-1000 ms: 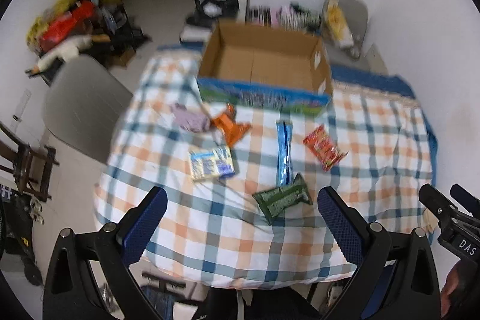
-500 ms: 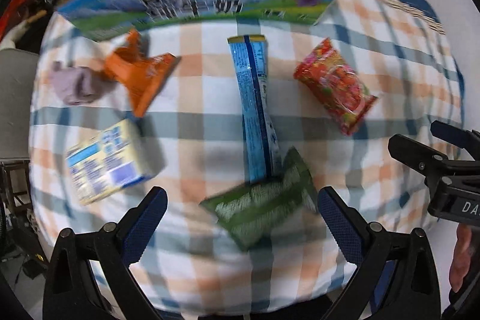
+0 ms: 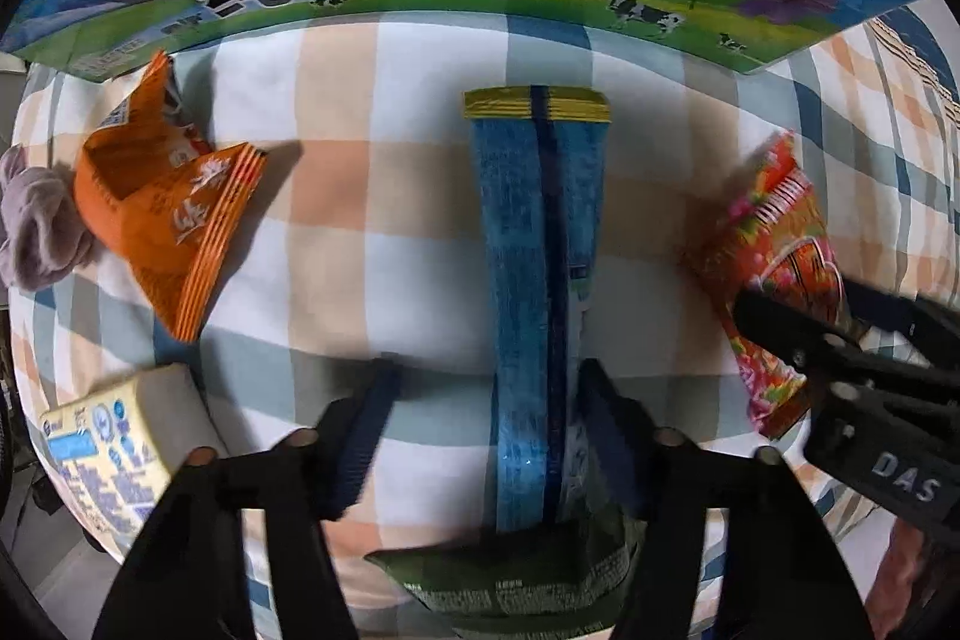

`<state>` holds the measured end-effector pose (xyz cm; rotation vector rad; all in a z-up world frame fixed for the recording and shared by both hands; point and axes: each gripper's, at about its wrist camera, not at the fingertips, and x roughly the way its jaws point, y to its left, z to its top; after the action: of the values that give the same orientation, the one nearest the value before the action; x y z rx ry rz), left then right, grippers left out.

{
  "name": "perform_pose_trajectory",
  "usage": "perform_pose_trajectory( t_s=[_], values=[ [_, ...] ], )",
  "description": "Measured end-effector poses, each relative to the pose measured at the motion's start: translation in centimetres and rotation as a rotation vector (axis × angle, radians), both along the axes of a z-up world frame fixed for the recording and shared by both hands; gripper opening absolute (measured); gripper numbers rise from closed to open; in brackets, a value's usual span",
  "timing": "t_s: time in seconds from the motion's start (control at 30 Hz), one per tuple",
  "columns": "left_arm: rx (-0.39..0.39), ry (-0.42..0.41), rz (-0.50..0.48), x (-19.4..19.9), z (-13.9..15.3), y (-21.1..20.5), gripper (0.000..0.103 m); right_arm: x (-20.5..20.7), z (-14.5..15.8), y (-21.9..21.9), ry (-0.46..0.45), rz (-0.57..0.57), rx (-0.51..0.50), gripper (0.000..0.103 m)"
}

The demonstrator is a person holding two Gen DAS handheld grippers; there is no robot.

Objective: Organize soft objects
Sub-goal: 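Grasp the blue stick snack with the left tool while the right tool grasps the red candy bag, then carry both snacks into the cardboard box and open both tools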

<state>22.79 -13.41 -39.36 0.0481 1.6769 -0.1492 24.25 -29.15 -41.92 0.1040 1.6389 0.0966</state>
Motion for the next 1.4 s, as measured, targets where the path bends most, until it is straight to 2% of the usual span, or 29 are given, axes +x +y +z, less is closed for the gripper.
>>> perform_pose_trajectory(
  t_s=[0.1, 0.23, 0.4, 0.5, 0.6, 0.8, 0.97, 1.17, 1.2, 1.3, 1.4],
  values=[
    [-0.008, -0.007, -0.006, -0.9, 0.6, 0.4, 0.034, -1.1, -0.1, -1.1, 0.056, -0.094, 0.031, 0.060],
    [0.004, 0.007, -0.025, -1.4, 1.2, 0.7, 0.035, -2.6, -0.1, -1.5, 0.094, -0.127, 0.072, 0.060],
    [0.023, -0.005, -0.012, -1.7, 1.2, 0.3, 0.032, -2.8, -1.2, -0.9, 0.118, -0.118, 0.034, 0.063],
    [0.025, -0.029, 0.006, -1.4, 1.3, 0.2, 0.021, -3.5, -1.7, -0.4, 0.124, -0.118, 0.002, 0.060],
    [0.028, -0.054, 0.011, -1.5, 2.6, 1.1, 0.014, -4.1, -1.9, -0.4, 0.120, -0.131, 0.003, 0.053],
    [0.053, -0.162, 0.010, -3.5, 7.9, 2.2, 0.013, -4.6, -0.8, 0.0, 0.079, -0.144, 0.027, 0.050],
    [0.043, -0.257, -0.014, -6.4, 14.5, 2.1, 0.013, -6.9, 2.7, 0.3, 0.011, -0.147, 0.080, 0.050],
    [0.017, -0.328, -0.046, -8.2, 21.5, 1.9, 0.013, -9.4, 9.4, 0.5, -0.095, -0.140, 0.163, 0.050],
    [0.005, -0.335, -0.048, -7.8, 21.5, 2.2, 0.013, -9.9, 10.6, 0.7, -0.116, -0.137, 0.170, 0.050],
    [-0.019, -0.374, -0.054, -7.8, 24.1, 2.8, 0.013, -10.2, 14.3, 0.6, -0.169, -0.135, 0.191, 0.050],
    [-0.038, -0.411, -0.069, -4.6, 23.3, 4.0, 0.013, -10.0, 17.7, 0.4, -0.217, -0.138, 0.202, 0.050]
  ],
)
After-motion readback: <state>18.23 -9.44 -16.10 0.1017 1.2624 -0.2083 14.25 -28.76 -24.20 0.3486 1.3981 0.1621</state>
